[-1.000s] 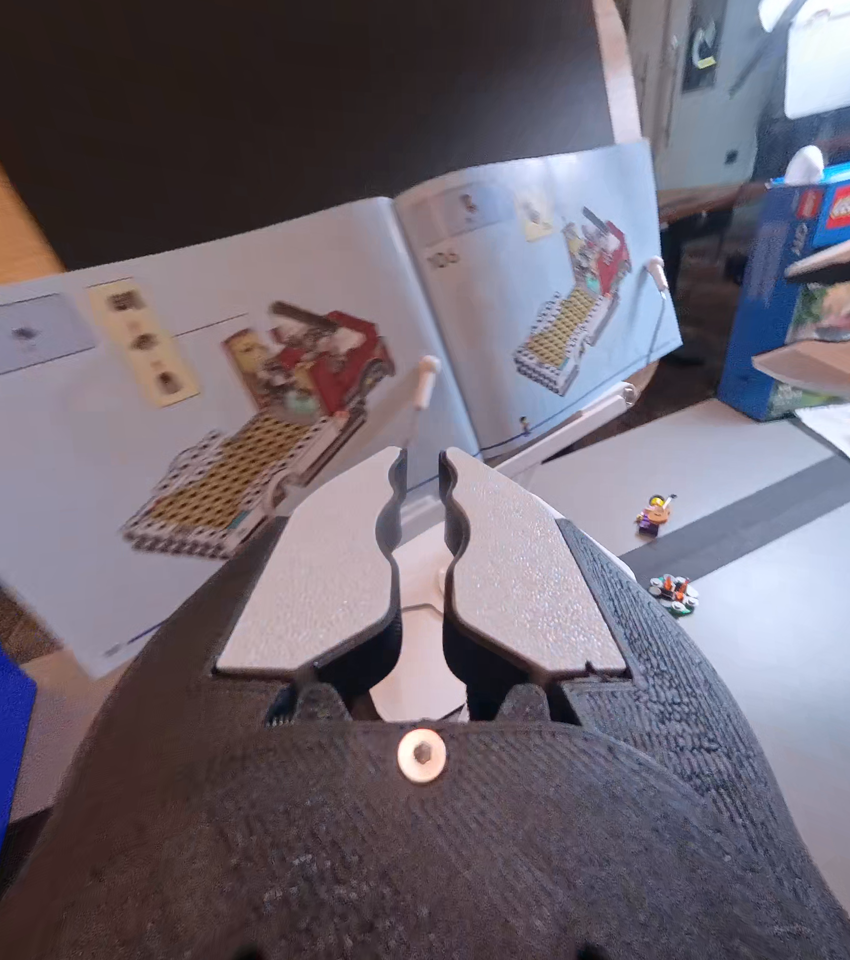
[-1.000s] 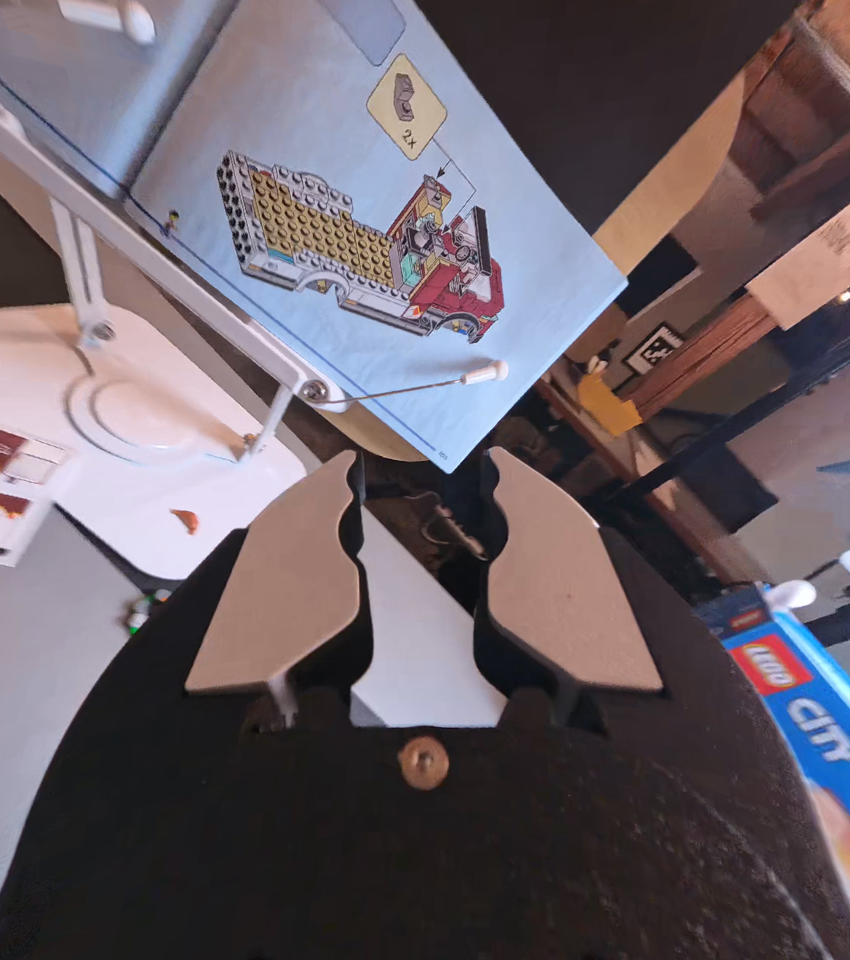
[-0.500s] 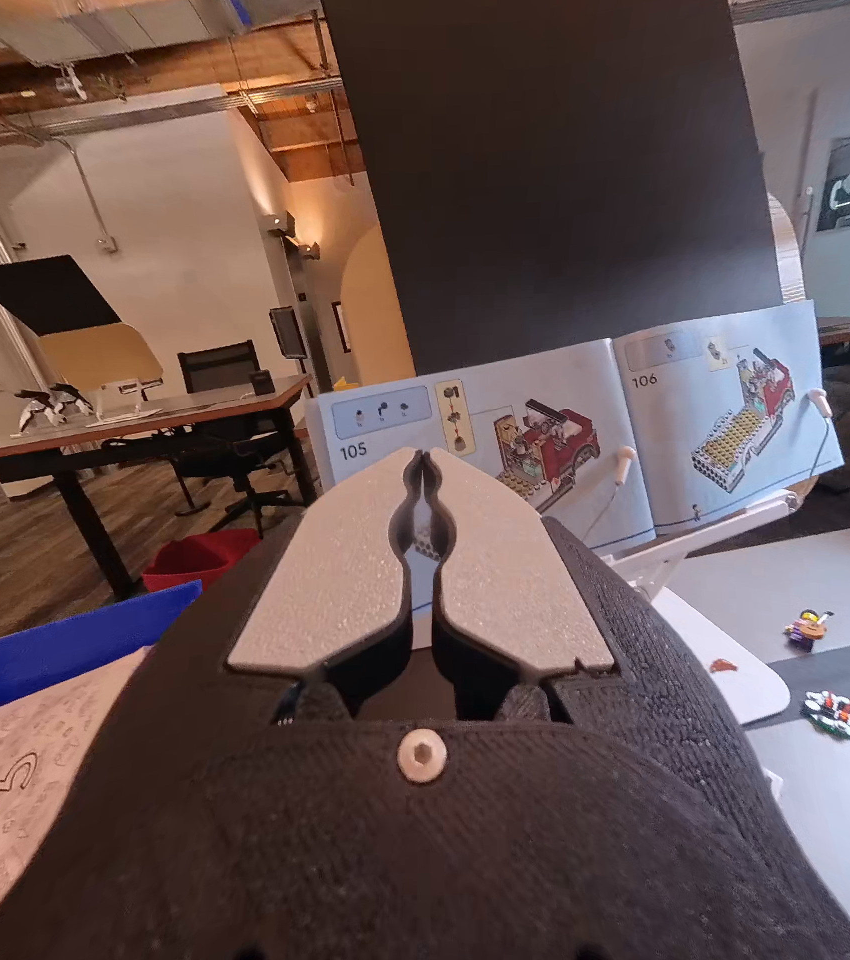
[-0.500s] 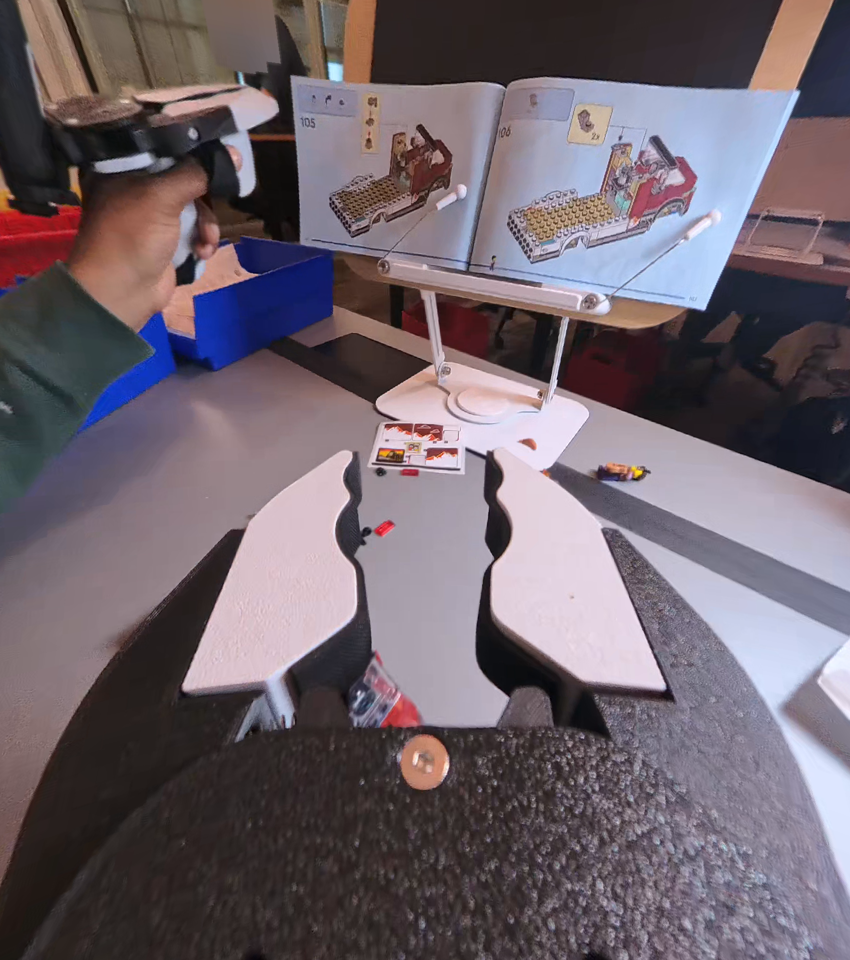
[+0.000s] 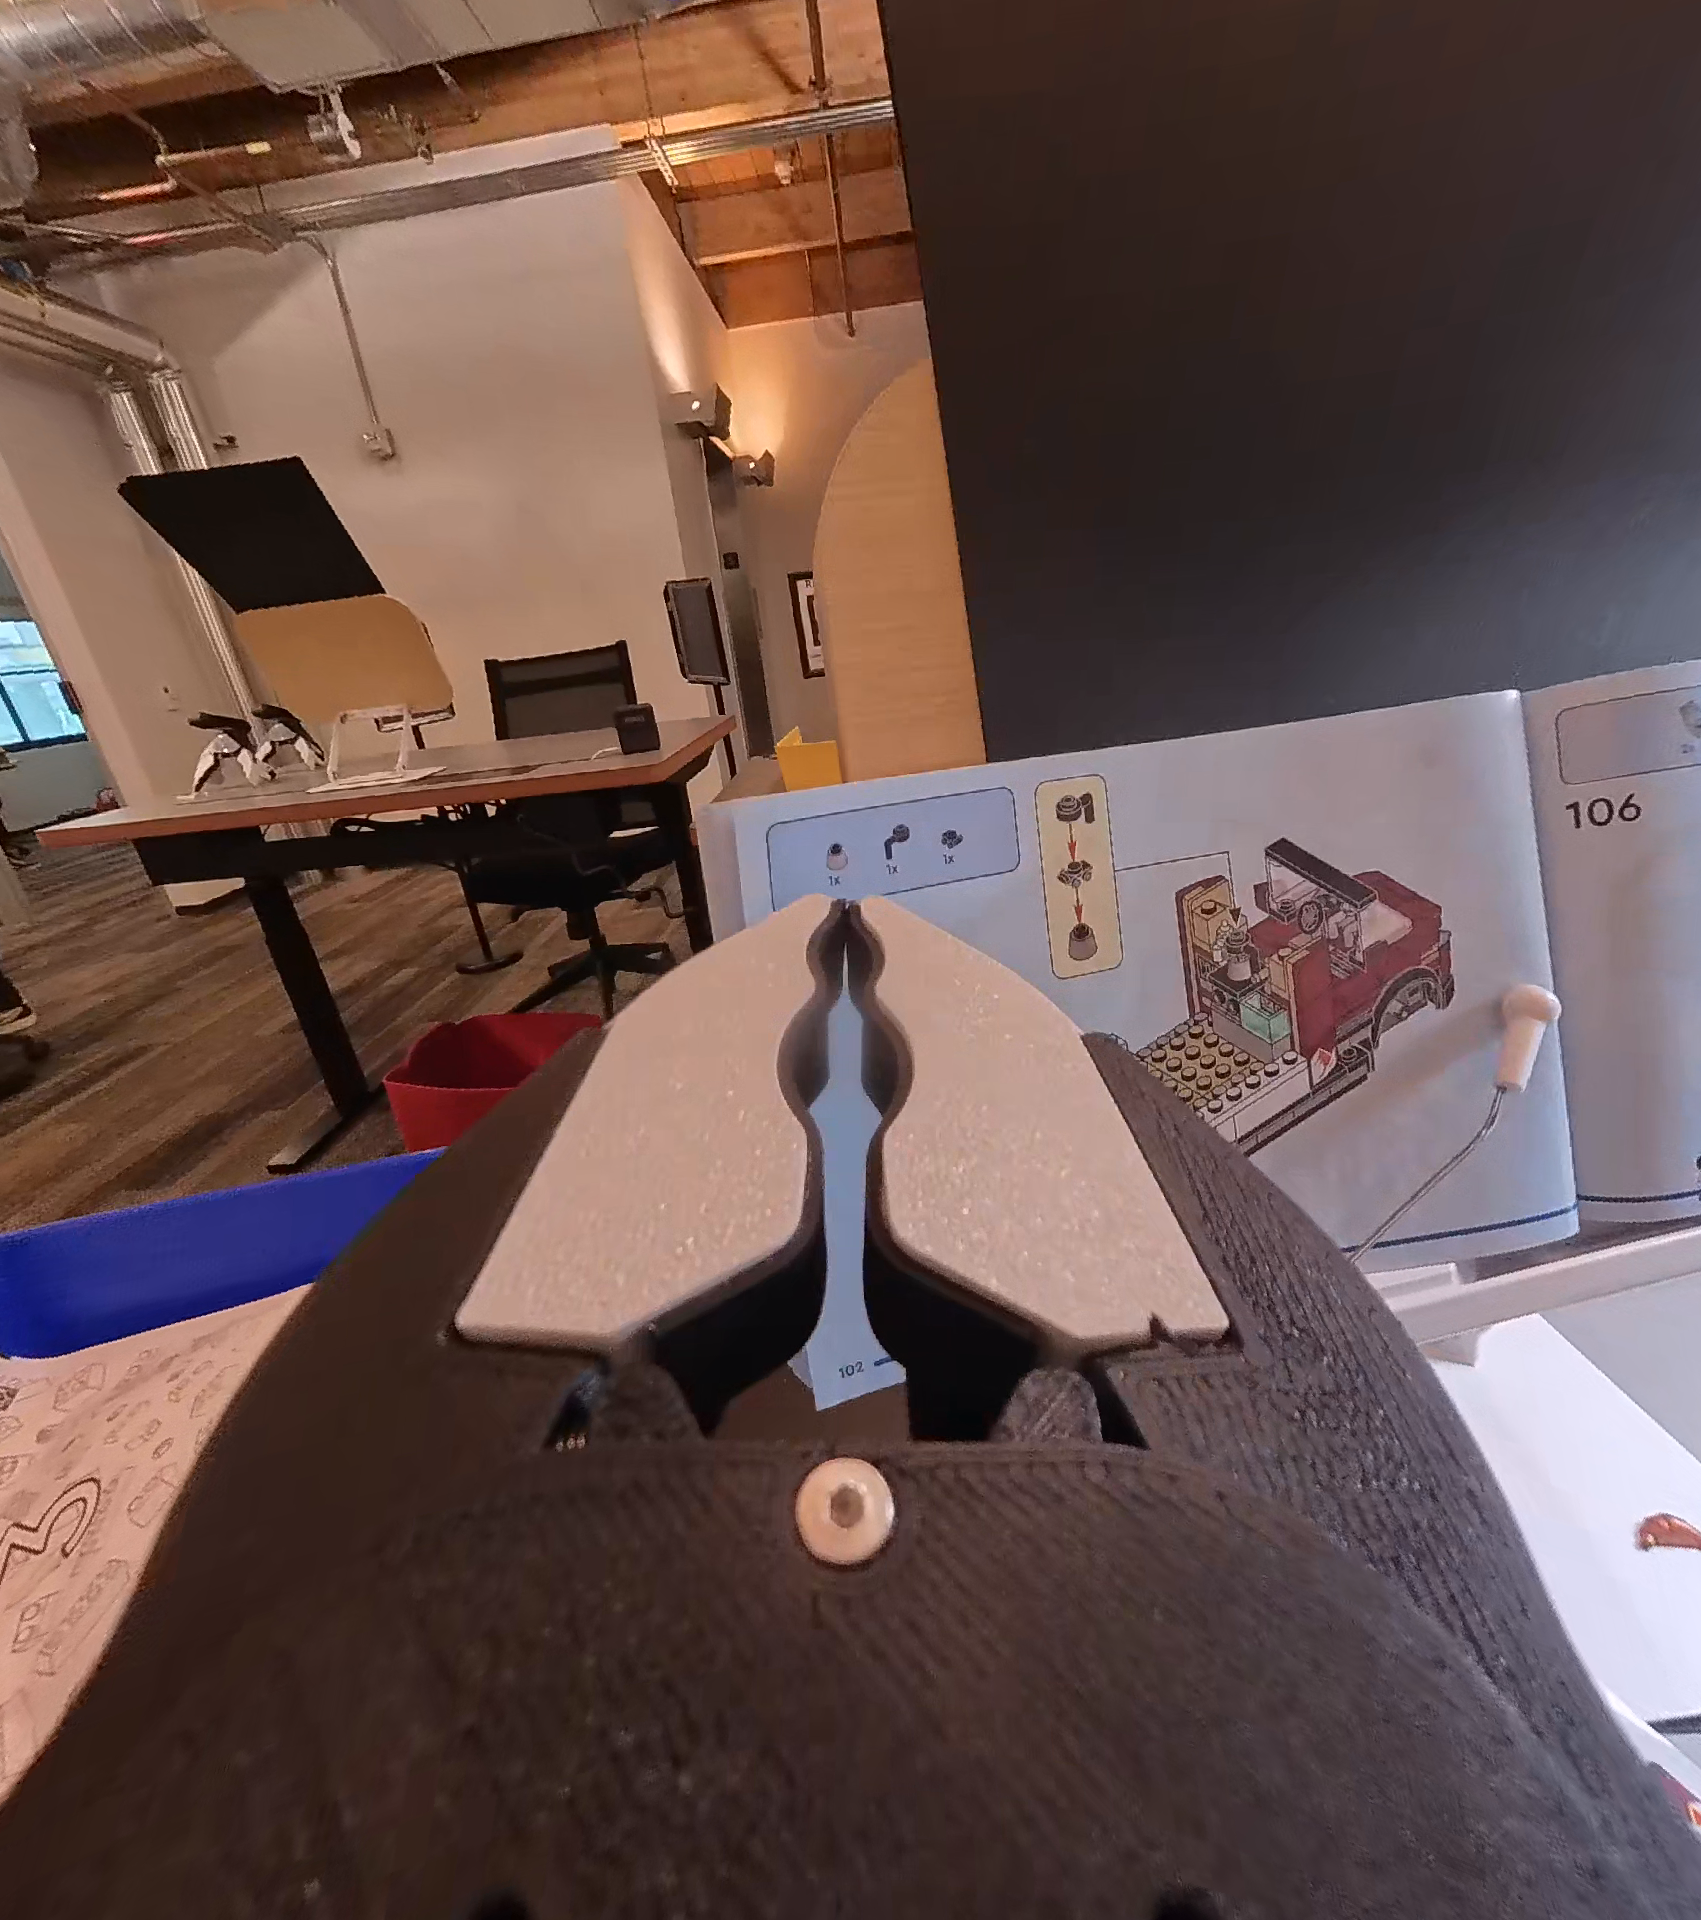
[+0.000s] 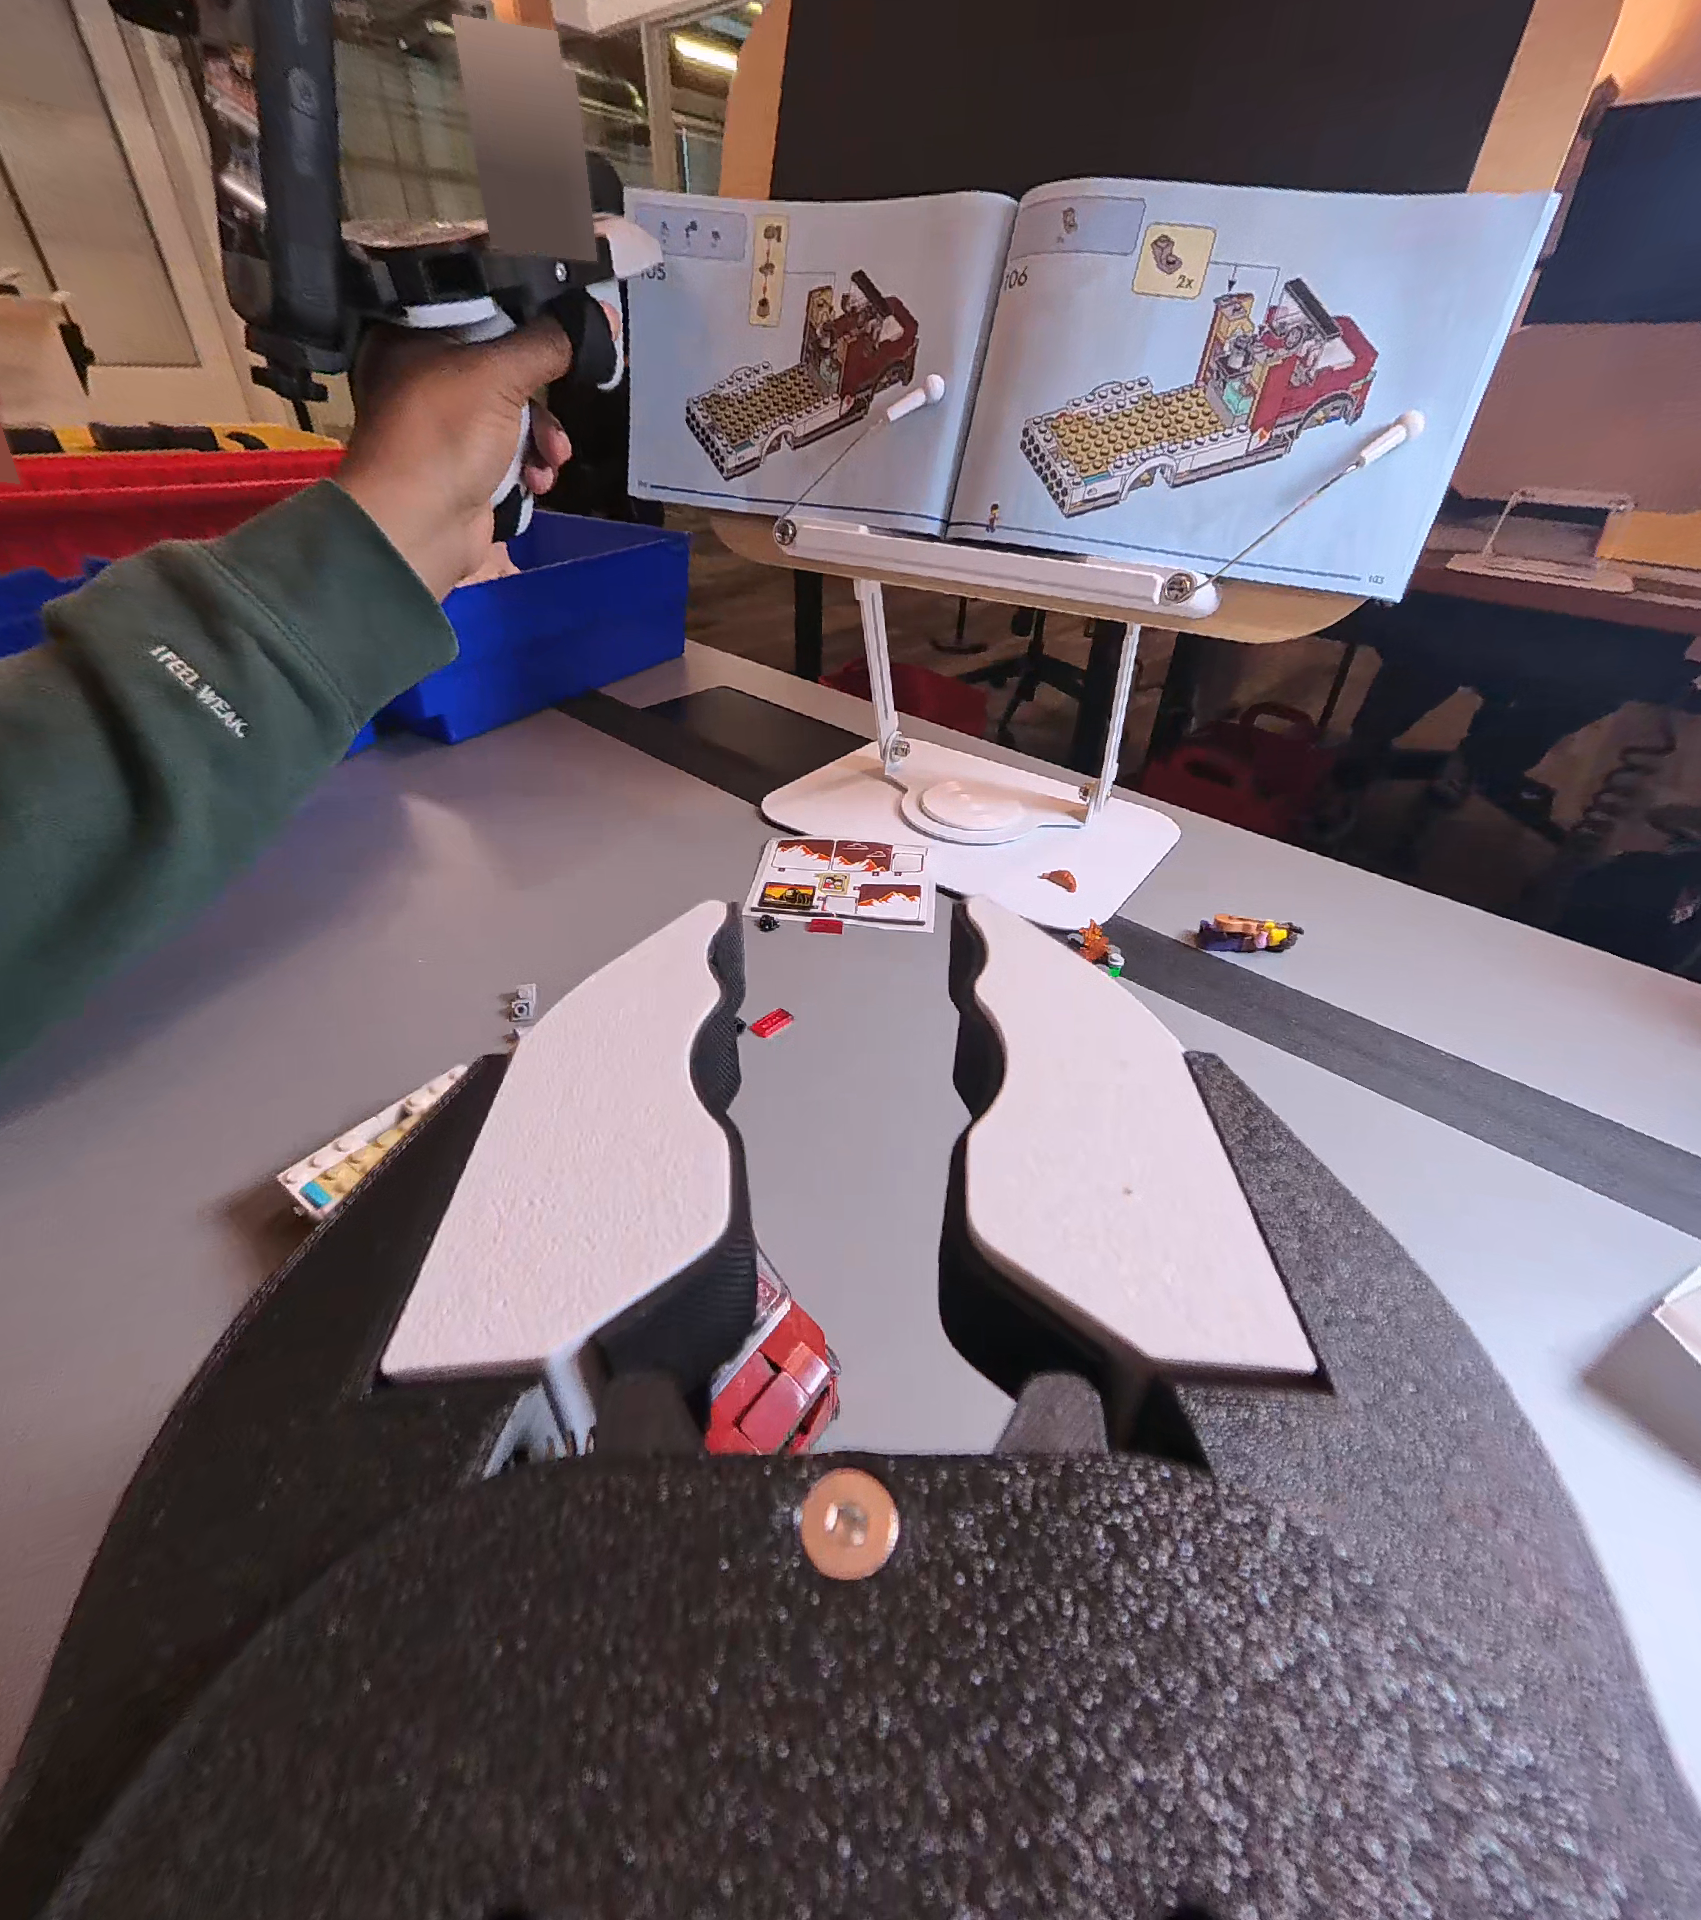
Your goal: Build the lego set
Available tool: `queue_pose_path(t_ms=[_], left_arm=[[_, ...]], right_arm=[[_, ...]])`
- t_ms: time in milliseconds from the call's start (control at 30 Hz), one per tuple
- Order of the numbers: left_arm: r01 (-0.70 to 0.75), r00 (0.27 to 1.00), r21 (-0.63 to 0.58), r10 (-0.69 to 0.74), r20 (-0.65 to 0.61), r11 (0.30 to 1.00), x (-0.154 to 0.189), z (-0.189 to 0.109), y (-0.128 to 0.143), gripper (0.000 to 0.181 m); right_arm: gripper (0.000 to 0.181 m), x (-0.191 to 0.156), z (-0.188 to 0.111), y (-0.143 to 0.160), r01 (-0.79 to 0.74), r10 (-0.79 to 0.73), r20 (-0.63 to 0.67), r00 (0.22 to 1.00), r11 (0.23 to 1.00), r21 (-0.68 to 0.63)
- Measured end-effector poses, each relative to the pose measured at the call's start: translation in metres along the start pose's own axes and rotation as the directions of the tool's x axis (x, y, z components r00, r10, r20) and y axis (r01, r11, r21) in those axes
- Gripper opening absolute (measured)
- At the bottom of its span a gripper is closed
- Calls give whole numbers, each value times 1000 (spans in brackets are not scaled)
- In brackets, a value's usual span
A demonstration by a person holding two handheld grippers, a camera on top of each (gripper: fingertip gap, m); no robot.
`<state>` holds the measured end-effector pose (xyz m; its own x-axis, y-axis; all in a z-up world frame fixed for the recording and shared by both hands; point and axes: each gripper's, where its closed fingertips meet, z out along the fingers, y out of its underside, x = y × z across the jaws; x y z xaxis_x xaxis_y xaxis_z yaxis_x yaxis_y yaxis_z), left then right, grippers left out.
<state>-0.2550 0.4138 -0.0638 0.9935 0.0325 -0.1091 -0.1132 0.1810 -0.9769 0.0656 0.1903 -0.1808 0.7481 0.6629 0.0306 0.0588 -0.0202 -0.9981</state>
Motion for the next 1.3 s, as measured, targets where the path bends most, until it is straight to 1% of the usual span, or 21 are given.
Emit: queue_pose_path(t_ms=[133, 333, 667, 1000, 1300], left_arm=[[3, 1000, 17, -3, 0, 1000, -1, -2, -4, 0], [-15, 1000, 19, 16, -11, 1000, 4, -1, -2, 0], [-35, 999, 17, 36, -40, 999, 19, 3, 2, 0], [-38, 999, 26, 38, -18, 999, 11, 3, 5, 0], [-47, 997, 55, 51, -63, 997, 29, 2, 1, 0]], right_arm=[[38, -2, 2, 3, 26, -26, -6, 1000, 1000, -14], [37, -2, 2, 1, 81, -82, -25, 996, 997, -11], [37, -1, 3, 8, 88, -89, -25, 996, 996, -33], [37, 1, 3, 8, 92, -93, -33, 995, 995, -32], [37, 0, 4, 10, 102, -103, -33, 994, 994, -41]])
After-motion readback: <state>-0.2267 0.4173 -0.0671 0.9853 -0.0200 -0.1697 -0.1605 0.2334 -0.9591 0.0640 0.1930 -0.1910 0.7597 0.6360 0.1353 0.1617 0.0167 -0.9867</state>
